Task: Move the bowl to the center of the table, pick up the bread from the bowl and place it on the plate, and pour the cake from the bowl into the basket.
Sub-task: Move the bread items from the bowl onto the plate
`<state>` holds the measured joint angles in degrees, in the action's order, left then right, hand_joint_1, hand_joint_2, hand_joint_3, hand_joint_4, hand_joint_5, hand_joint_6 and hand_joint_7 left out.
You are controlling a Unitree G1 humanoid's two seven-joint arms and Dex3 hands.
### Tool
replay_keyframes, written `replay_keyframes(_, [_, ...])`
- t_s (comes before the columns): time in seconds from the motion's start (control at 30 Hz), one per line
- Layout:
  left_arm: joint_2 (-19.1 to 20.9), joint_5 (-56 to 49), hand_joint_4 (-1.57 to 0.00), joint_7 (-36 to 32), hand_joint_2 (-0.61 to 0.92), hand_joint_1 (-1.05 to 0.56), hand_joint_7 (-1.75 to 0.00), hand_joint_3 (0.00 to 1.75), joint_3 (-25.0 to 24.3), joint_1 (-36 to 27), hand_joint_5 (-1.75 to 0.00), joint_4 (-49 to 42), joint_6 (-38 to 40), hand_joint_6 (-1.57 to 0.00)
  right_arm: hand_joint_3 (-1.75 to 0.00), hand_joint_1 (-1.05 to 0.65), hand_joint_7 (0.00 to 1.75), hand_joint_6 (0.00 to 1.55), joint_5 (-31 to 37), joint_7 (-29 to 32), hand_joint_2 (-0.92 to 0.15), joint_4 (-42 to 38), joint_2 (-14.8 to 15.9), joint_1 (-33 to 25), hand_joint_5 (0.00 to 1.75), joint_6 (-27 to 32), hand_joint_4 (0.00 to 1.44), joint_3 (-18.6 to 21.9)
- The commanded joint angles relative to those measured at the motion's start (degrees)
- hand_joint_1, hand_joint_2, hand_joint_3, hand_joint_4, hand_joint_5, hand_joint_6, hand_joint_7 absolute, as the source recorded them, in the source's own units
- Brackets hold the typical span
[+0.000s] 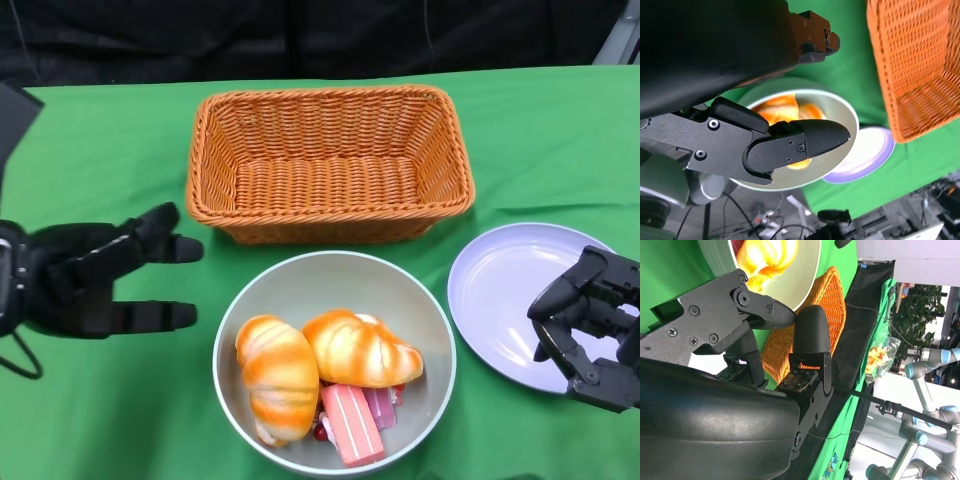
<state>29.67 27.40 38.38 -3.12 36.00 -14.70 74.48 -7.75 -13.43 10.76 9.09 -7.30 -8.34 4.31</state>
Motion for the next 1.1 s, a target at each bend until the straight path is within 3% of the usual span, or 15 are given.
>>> replay_keyframes(0.03, [3.29, 0.04, -0.03, 1.17, 0.92, -0.68, 0.00, 0.60, -1.23, -1.11, -0.02, 0.94, -2.18, 0.00, -0.82, -0.21, 1.29, 0.72, 0.00, 0.29, -0.61, 0.51, 0.11, -0.13, 1.57, -0.02, 0.73, 0.31])
replay_keyframes(0.2, [3.82, -3.02, -0.17, -5.11, 0.92, -0.57, -0.06, 0.44, -4.61, -4.88, -0.08, 6.58, -7.73, -0.17, -0.83, -0.19, 1.28, 0.72, 0.45, 0.20, -0.62, 0.12, 0.36, -0.06, 1.57, -0.73, 0.73, 0.25])
replay_keyframes(0.33, [0.68, -5.47, -0.38, -10.29, 0.92, -0.41, -0.14, 0.40, -8.53, -10.62, -0.18, 10.77, -18.43, -0.36, -0.83, -0.20, 1.28, 0.72, -0.02, 0.16, -0.61, -0.22, 0.16, -0.04, 1.57, -0.73, 0.73, 0.39])
replay_keyframes(0.57, [-11.26, -12.74, -0.85, -23.21, 0.92, -0.22, -0.27, 0.38, -12.96, -21.20, -0.41, 9.19, -52.84, -0.83, -0.84, -0.20, 1.27, 0.72, 0.07, 0.01, -0.61, -1.00, 0.36, 0.05, 1.56, -1.40, 0.73, 0.56])
replay_keyframes(0.63, [-13.34, -14.28, -0.84, -25.17, 0.92, -0.18, -0.33, 0.44, -13.16, -22.80, -0.67, 7.54, -60.46, -0.93, -0.83, -0.21, 1.27, 0.73, 0.24, 0.10, -0.61, -1.12, 0.40, 0.06, 1.56, -1.39, 0.74, 0.55])
replay_keyframes(0.7, [-15.00, -14.63, -0.77, -25.97, 0.92, -0.17, -0.47, 0.46, -13.83, -23.74, -0.90, 5.27, -66.96, -0.91, -0.83, -0.21, 1.27, 0.73, 0.25, 0.07, -0.61, -1.20, 0.43, 0.05, 1.56, -1.51, 0.74, 0.54])
replay_keyframes(0.77, [-16.20, -13.32, -0.69, -25.37, 0.92, -0.16, -0.82, 0.47, -15.14, -24.12, -1.16, 2.58, -72.09, -0.78, -0.83, -0.21, 1.27, 0.73, 0.16, -0.06, -0.61, -1.35, 0.43, 0.06, 1.55, -1.82, 0.74, 0.52])
replay_keyframes(0.9, [-16.68, -13.35, -0.62, -24.78, 0.92, -0.21, -1.21, 0.43, -16.31, -23.69, -1.46, -2.58, -81.60, -0.61, -0.83, -0.20, 1.27, 0.73, 0.33, 0.06, -0.61, -1.51, 0.44, -0.02, 1.55, -2.04, 0.74, 0.48])
replay_keyframes(1.0, [-16.67, -13.36, -0.64, -24.42, 0.92, -0.23, -1.34, 0.44, -16.99, -22.49, -1.58, -6.89, -89.26, -0.58, -0.81, -0.20, 1.26, 0.73, -0.22, -0.22, -0.61, -1.19, 0.50, -0.19, 1.54, -1.75, 0.74, 0.62])
replay_keyframes(1.1, [-16.56, -12.96, -0.65, -24.17, 0.92, -0.25, -1.36, 0.44, -17.05, -21.56, -1.60, -9.29, -93.40, -0.58, -0.79, -0.19, 1.26, 0.73, -0.76, -0.48, -0.62, -0.71, 0.80, -0.24, 1.54, -1.42, 0.74, 1.06])
